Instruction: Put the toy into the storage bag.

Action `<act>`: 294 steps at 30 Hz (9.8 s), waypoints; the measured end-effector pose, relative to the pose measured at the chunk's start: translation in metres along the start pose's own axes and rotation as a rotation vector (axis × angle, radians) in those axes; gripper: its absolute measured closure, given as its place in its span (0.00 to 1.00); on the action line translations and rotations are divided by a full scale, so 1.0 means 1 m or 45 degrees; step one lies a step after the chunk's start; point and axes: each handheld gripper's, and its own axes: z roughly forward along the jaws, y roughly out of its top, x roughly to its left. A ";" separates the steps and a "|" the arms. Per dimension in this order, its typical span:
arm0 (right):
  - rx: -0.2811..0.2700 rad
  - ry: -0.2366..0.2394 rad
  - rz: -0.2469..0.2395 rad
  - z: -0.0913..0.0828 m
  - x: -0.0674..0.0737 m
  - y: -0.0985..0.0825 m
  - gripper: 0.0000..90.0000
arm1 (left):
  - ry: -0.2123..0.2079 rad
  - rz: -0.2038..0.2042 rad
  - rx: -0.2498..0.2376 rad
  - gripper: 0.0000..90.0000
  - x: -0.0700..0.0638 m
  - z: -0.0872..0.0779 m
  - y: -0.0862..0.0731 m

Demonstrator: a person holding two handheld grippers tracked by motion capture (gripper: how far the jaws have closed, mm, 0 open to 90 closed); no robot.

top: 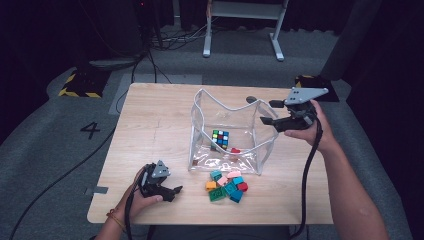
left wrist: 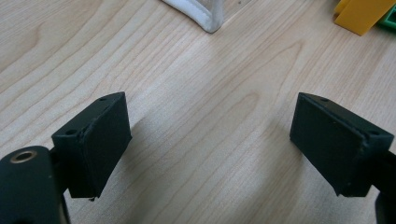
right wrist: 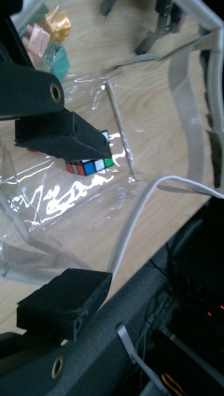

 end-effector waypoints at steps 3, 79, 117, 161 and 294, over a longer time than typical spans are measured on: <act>-0.047 -0.039 0.020 -0.014 0.003 -0.003 0.37 | 0.001 0.000 0.000 0.14 0.000 0.000 0.000; 0.111 0.455 0.113 0.064 0.175 -0.158 0.47 | -0.006 -0.010 0.001 0.14 -0.001 0.000 0.000; 0.093 0.280 0.158 0.019 0.139 -0.179 0.62 | -0.005 -0.011 0.001 0.14 -0.001 0.000 0.000; -0.125 -0.223 0.235 -0.048 -0.028 -0.092 0.62 | -0.005 -0.004 0.003 0.14 0.000 0.000 0.000; -0.098 -0.058 0.114 -0.054 0.020 -0.072 0.32 | -0.019 -0.004 0.002 0.13 0.000 0.001 0.001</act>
